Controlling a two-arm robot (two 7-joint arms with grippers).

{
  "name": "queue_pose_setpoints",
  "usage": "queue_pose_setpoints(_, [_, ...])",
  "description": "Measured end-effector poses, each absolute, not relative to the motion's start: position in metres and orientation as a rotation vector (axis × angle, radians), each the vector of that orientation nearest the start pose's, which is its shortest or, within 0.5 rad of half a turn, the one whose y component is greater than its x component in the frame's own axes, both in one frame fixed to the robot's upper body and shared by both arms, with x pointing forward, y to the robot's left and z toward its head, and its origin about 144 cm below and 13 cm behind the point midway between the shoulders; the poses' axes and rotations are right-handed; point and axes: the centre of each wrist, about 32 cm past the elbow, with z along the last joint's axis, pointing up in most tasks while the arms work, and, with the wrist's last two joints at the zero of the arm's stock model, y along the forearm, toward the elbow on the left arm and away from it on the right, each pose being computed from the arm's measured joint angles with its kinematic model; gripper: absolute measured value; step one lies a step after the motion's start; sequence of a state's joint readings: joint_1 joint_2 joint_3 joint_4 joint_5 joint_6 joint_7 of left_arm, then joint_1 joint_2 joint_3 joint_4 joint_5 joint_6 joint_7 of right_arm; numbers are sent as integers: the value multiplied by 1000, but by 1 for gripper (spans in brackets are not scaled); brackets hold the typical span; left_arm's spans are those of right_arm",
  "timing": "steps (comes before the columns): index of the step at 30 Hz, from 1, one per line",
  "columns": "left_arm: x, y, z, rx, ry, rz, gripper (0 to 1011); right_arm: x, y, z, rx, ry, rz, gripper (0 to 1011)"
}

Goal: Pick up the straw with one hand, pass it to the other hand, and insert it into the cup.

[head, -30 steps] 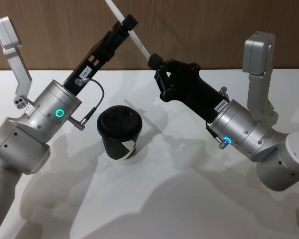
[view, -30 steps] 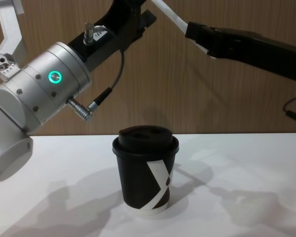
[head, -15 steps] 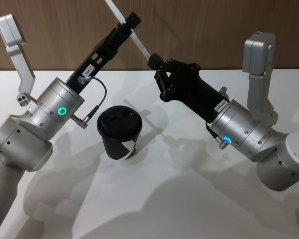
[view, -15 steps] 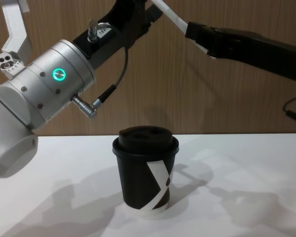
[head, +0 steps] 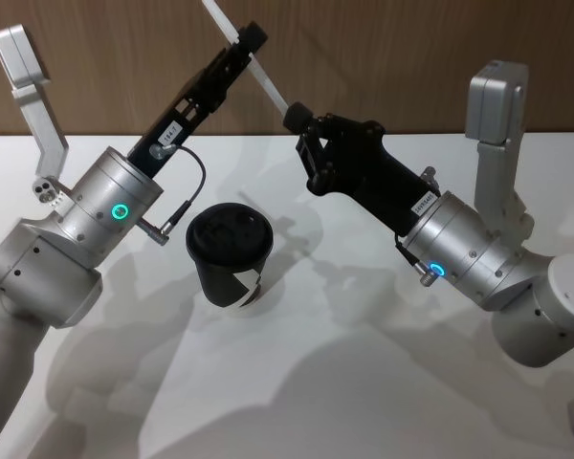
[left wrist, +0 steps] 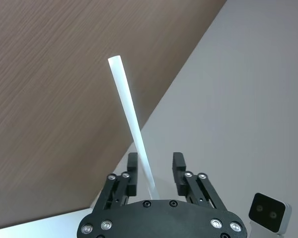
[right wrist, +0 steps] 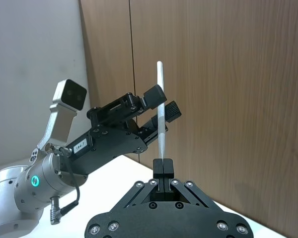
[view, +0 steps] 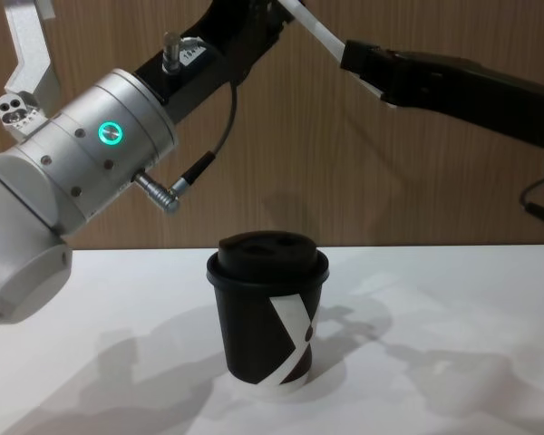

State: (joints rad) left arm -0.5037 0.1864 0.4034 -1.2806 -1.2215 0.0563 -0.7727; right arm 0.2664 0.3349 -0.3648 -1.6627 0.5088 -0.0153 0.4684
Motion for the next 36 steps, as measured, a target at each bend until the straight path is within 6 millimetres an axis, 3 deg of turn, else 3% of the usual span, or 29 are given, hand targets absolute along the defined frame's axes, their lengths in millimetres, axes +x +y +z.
queue_pose_setpoints(5, [579,178,1224,-776,415,368,274,504,-205,1239,234,-107,-705,1])
queue_pose_setpoints(7, [579,178,1224,-777,415,368,255,504,-205,1239,234,-108,-705,1])
queue_pose_setpoints(13, [579,178,1225,-780,416,370,50,504,-205,1239,234,-108,-705,1])
queue_pose_setpoints(24, [579,178,1224,-784,419,373,5,504,-205,1239,234,-108,-705,22])
queue_pose_setpoints(35, [577,179,1224,-786,414,383,5,504,-205,1239,234,-107,-705,318])
queue_pose_setpoints(36, [577,179,1224,-786,413,384,5,504,-205,1239,234,-108,-705,385])
